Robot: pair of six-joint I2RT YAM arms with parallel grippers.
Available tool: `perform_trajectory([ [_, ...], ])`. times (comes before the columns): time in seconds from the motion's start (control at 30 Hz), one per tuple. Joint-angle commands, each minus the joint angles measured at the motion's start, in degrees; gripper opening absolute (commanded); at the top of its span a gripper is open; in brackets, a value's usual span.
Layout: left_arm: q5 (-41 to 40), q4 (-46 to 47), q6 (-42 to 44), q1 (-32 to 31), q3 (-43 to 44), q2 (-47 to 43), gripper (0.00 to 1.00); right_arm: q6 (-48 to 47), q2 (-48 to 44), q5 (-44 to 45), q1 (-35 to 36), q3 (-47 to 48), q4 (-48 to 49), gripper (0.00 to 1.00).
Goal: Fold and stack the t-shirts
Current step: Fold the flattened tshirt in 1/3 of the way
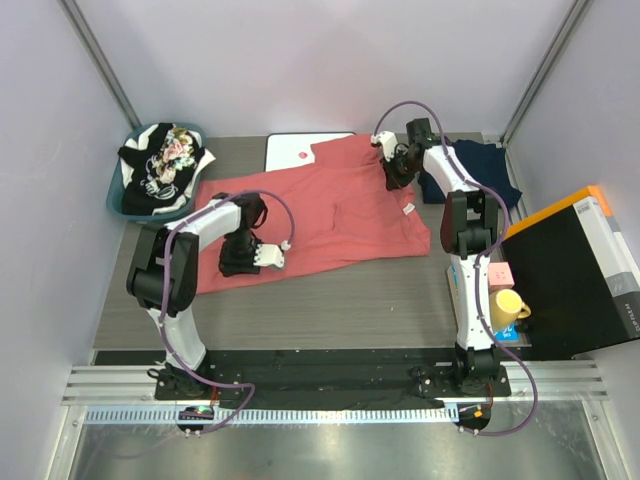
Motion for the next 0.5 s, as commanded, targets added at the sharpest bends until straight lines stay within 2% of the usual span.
perform_trajectory([
  [0.0, 0.2, 0.7, -1.5, -1.0, -0.1, 0.3, 0.45, -0.8, -5.6, 1.5, 0.7, 0.9, 5.9, 0.01],
  [0.27, 0.1, 0.6, -2.6, -1.9, 0.0, 0.4, 0.45, -0.7, -7.7, 2.0, 1.5, -0.2, 10.2, 0.01],
  [0.4, -0.1, 0.5, -3.3, -2.3, 0.1, 0.5, 0.45, -0.9, -7.8, 5.1, 1.8, -1.2, 13.2, 0.03],
  [0.43, -0.2, 0.6, -3.4, -2.6, 0.2, 0.5, 0.45, -1.4, -7.5, 6.0, 2.0, -1.3, 13.5, 0.05],
  [0.47, -0.4, 0.7, -3.6, -2.7, 0.2, 0.5, 0.45, -1.7, -7.5, 7.0, 2.2, -1.5, 13.7, 0.20],
])
